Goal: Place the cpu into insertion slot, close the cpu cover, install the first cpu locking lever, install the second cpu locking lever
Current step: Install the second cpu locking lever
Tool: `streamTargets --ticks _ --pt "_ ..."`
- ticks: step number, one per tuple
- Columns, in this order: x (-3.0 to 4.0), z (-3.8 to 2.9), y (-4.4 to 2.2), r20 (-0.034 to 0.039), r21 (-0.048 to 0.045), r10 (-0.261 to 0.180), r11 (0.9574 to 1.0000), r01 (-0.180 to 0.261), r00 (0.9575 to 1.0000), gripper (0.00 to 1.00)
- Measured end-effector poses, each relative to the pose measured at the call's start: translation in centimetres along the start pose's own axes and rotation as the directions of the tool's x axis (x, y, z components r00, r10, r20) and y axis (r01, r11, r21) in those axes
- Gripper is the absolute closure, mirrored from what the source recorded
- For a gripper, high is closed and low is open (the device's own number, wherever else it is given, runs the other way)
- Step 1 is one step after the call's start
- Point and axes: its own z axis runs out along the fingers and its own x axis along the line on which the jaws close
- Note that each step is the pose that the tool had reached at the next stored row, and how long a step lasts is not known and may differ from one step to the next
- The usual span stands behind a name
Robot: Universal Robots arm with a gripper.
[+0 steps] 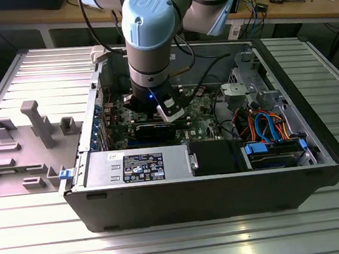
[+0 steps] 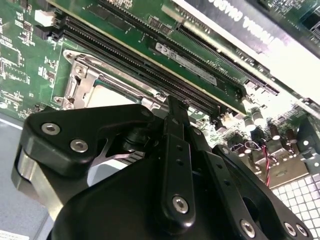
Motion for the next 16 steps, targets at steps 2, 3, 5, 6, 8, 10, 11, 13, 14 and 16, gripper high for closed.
streamTargets --ticks 2,3,5,6,8,10,11,13,14,16 --pt "0.01 -0.04 -0.2 0.0001 -0.0028 0.0 1.0 0.0 1.0 0.89" --pt "0.01 -0.07 -0.33 0.0001 -0.0059 0.0 1.0 0.0 1.0 0.89" --pt "0.02 -0.13 -0.53 0.0003 -0.0128 0.0 0.9999 0.0 1.0 0.89" --pt "0.02 -0.14 -0.57 0.0003 -0.014 0.0 0.9999 0.0 1.0 0.89" --pt "0.02 -0.13 -0.67 0.0003 -0.0174 0.0 0.9998 0.0 1.0 0.89" --pt "0.05 0.1 -0.75 0.0002 -0.0224 0.0 0.9997 0.0 1.0 0.89" --pt "0.07 0.17 -0.76 0.0004 -0.0246 0.0 0.9997 0.0 1.0 0.89" --pt "0.15 0.29 -0.79 0.0005 -0.0303 0.0 0.9995 0.0 1.0 0.89" --pt "0.19 0.34 -0.81 0.0006 -0.0328 0.0 0.9995 0.0 1.0 0.89" --pt "0.24 0.43 -0.82 0.0006 -0.0373 0.0 0.9993 0.0 1.0 0.89"
